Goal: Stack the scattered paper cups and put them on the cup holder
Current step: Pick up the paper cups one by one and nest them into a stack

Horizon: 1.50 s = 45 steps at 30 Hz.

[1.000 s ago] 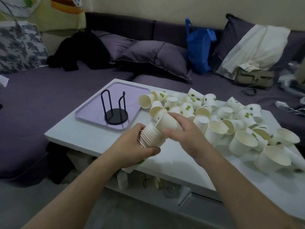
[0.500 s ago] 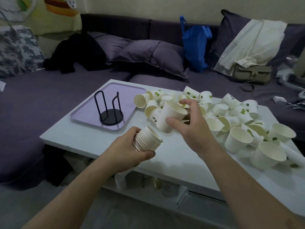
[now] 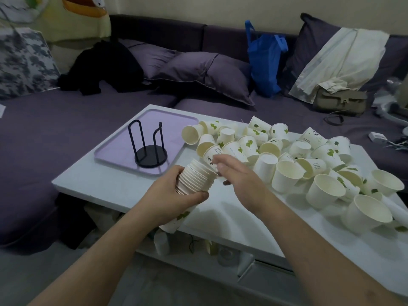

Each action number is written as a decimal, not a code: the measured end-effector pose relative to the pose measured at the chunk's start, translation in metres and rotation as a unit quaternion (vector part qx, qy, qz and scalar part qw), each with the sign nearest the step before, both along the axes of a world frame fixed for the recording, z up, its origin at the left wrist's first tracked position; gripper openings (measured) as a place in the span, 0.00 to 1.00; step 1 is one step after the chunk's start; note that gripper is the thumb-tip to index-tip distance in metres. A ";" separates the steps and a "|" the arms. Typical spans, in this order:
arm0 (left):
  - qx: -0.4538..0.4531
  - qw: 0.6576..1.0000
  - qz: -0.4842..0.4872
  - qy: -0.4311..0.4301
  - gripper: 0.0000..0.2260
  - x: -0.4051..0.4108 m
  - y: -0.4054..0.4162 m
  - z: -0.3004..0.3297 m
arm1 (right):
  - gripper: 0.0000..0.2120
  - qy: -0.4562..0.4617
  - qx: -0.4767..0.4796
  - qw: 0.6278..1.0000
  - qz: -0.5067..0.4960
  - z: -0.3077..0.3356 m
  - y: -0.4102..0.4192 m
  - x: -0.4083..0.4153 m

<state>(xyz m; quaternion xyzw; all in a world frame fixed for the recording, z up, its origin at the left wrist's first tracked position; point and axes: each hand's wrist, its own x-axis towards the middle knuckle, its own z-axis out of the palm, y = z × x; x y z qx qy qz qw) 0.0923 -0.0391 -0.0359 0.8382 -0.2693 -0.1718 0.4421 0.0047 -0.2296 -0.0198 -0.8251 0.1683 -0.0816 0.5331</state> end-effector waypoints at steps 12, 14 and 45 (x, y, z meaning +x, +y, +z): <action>0.012 0.999 0.029 0.026 0.28 0.019 0.003 -0.011 | 0.30 0.098 -0.395 0.911 -0.071 -0.035 -0.014 0.044; 0.009 0.999 0.036 0.028 0.28 0.020 0.002 -0.011 | 0.33 0.080 -0.402 0.908 -0.089 -0.035 -0.009 0.047; 0.001 0.995 0.070 0.067 0.25 0.019 0.006 -0.009 | 0.34 0.143 -0.205 0.968 0.016 -0.007 -0.004 0.034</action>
